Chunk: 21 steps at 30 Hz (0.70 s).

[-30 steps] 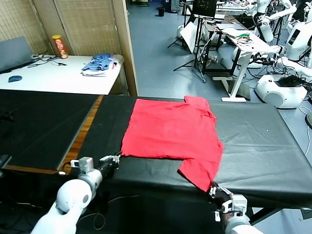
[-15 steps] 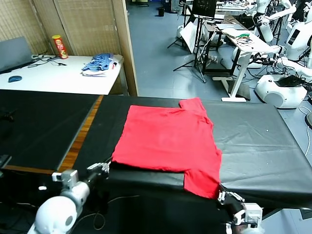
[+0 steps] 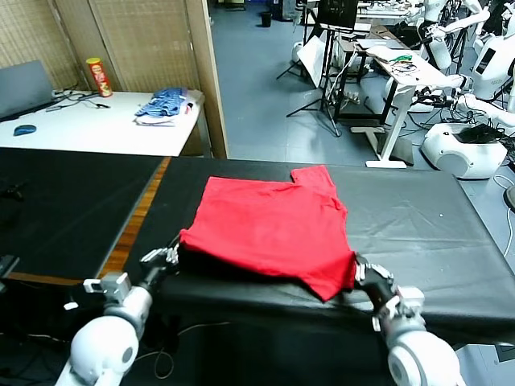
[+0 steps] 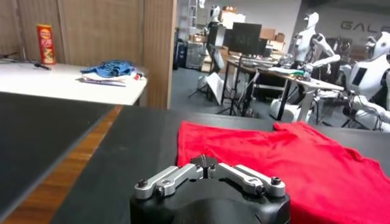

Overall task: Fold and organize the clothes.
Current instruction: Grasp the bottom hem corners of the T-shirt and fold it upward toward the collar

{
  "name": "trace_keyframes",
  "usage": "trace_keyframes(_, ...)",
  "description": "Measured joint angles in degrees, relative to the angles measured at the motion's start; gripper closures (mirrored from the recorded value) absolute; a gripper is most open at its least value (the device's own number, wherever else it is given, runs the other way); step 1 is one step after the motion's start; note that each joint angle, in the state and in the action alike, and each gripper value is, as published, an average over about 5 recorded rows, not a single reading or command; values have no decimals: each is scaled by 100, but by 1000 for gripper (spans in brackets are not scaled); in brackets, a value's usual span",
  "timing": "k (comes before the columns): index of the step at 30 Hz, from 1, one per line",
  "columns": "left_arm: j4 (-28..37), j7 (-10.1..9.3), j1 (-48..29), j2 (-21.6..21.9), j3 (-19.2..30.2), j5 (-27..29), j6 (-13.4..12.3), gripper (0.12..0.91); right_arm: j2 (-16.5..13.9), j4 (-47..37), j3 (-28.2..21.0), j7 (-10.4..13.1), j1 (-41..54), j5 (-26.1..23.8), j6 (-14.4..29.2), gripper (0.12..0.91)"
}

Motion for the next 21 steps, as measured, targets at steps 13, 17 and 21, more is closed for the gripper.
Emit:
trace_keyframes(13, 1089, 40, -915, 46, 223, 216, -121, 905, 262, -1070, -239, -211, 738, -72, 208, 900)
trace_keyframes(17, 1328, 46, -1076, 18, 308, 292, -137, 905, 195, -996, -156, -488, 656, 109, 53, 851)
trace_keyframes(21, 1505, 28, -1216, -24, 369, 320, -127, 872, 73, -718, -53, -603, 453, 224, -121, 667)
